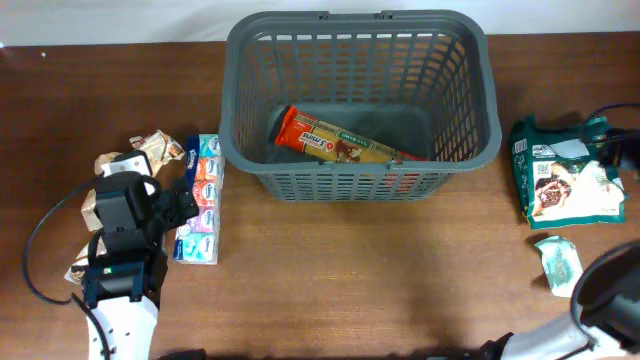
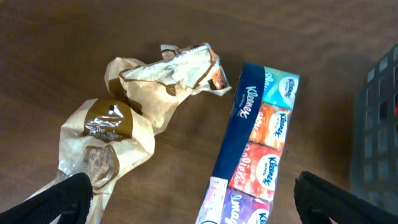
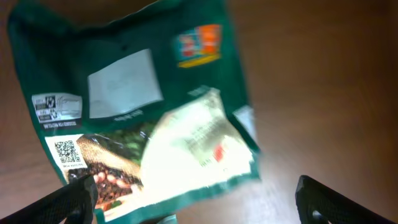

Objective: Pack container
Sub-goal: 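Move the right gripper to the green Nescafé pouch and grasp it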

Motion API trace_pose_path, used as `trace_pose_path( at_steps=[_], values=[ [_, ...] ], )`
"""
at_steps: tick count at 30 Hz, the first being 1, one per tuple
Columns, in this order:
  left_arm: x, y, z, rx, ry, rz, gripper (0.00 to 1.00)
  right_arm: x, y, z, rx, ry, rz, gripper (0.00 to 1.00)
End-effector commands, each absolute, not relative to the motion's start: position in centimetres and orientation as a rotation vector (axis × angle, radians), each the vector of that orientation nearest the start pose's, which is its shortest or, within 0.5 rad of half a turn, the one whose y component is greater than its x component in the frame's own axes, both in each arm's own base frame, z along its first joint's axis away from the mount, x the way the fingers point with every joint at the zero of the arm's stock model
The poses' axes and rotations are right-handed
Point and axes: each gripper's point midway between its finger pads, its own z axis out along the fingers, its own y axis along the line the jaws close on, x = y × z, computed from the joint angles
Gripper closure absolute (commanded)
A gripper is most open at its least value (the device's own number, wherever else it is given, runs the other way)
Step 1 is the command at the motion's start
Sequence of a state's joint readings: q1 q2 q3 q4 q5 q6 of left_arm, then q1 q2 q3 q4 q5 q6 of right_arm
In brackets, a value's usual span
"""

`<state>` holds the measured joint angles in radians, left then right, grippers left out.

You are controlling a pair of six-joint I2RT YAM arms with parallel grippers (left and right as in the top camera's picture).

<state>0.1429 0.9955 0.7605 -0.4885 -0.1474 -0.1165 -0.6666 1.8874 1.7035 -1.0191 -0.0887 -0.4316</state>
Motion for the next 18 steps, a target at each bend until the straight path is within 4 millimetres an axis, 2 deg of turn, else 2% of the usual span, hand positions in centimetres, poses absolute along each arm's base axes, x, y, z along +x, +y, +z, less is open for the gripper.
trace_pose_path(
  at_steps=[1, 7, 13, 18],
  values=[
    [30.2, 7.2, 17.0, -0.385, 2.278, 0.197, 0.01, 37.6, -24.1, 12.6, -0.024, 2.768, -0.038, 0.01],
    [30.0, 7.1, 16.7, -0.384, 2.291, 0.194, 0.01, 39.1, -25.1, 9.7, -0.160, 2.767, -0.061, 0.01],
    [30.0, 7.1, 16.7, -0.384, 2.293, 0.194, 0.01, 39.7, -26.1, 7.0, -0.150, 2.791, -0.083, 0.01],
    [30.0, 7.1, 16.7, -0.384, 2.293, 0.193, 0.01, 40.3, -28.7, 6.7, -0.063, 2.786, -0.234, 0.01]
  ],
)
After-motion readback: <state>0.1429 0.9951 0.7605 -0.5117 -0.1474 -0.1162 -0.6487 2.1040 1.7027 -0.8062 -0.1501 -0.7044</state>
